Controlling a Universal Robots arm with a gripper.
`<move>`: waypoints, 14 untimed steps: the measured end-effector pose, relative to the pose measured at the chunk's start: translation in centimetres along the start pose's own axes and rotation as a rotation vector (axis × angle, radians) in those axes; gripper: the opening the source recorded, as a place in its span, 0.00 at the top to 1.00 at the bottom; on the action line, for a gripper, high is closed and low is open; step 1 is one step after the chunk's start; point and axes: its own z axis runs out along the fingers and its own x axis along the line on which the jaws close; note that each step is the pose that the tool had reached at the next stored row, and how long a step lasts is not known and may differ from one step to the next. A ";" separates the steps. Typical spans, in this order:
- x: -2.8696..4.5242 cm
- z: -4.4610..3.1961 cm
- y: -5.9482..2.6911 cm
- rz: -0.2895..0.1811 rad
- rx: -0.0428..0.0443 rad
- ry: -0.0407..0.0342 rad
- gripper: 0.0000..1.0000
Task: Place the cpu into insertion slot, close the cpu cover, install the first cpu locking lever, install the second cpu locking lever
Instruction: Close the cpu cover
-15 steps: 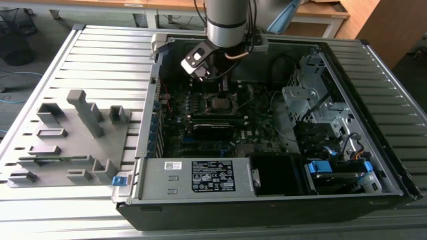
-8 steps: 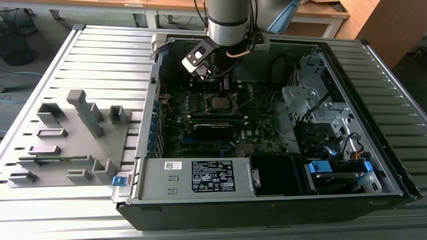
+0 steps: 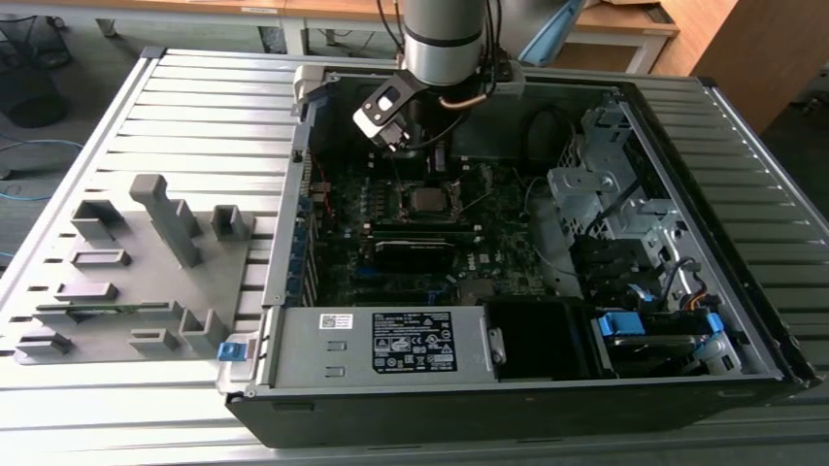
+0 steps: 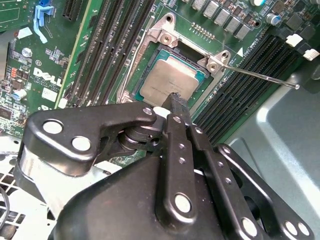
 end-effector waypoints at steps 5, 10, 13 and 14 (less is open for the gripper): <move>0.00 -0.07 0.01 0.000 0.0000 0.0000 0.89; 0.00 -0.17 0.01 0.000 0.0001 -0.0002 0.89; 0.01 -0.23 0.02 0.000 -0.0001 0.0002 0.89; 0.01 -0.23 0.02 0.000 -0.0002 0.0003 0.89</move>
